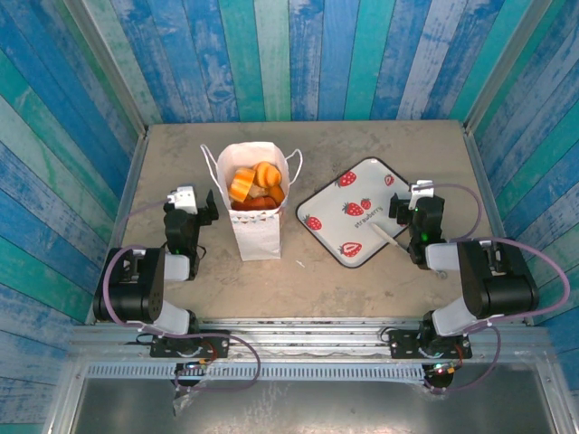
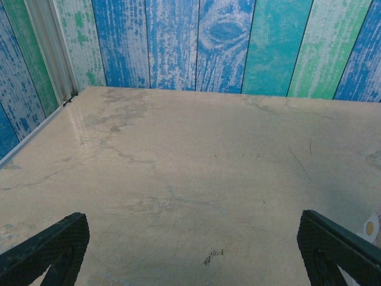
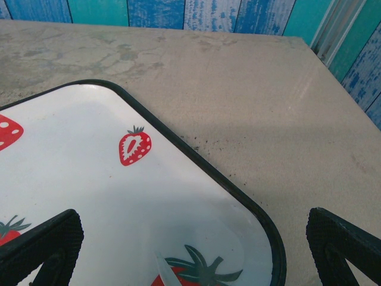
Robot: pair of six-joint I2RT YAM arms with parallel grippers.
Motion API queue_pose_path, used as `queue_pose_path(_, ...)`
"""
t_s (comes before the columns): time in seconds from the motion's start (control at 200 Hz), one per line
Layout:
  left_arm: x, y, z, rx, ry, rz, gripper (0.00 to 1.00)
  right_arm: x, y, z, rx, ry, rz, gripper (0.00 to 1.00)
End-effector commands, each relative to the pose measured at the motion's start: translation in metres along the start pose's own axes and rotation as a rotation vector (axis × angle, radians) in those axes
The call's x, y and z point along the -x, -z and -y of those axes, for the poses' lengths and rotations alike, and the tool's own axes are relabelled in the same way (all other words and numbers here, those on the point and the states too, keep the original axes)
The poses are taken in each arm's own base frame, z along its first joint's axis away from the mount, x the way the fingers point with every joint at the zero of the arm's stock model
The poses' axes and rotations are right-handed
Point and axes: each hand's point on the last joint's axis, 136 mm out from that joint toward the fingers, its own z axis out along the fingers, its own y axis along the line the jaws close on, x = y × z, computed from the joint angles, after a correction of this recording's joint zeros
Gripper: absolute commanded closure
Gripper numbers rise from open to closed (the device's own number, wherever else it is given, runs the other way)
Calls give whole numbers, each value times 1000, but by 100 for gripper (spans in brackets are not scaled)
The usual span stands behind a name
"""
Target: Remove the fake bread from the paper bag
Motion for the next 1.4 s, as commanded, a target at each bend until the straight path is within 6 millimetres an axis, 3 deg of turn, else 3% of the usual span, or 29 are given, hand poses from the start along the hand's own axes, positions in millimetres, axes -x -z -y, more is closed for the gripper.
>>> queue_pose_path(0.0, 11, -6, 2, -2, -8, -15, 6, 10, 0, -1, -1, 6, 23, 0)
queue_pose_path(0.2, 40, 11, -14, 88, 63, 26, 6, 13, 0, -1, 2, 9, 12, 0)
queue_pose_path(0.225, 53, 16, -14, 90, 88, 62, 6, 16, 0, -1, 3, 11, 6, 0)
queue_pose_path(0.411, 90, 31, -18, 105, 244, 104, 6, 34, 3, 4, -22, 11, -28, 0)
queue_pose_path(0.566, 116, 45, -16, 89, 406, 86, 6, 45, 10, 15, -73, -37, -80, 0)
queue_pose_path(0.736, 144, 74, -8, 55, 474, -14, 6, 62, 27, 20, -88, -110, -90, 0)
queue_pose_path(1.137, 189, 144, 47, -218, 581, -187, 6, 68, 46, 19, -92, -216, -207, 0)
queue_pose_path(1.257, 189, 152, 65, -245, 559, -234, 0, 72, 49, 15, -97, -201, -231, 0)
queue_pose_path(1.392, 175, 145, 96, -321, 537, -291, 8, 76, 53, 8, -102, -172, -245, 0)
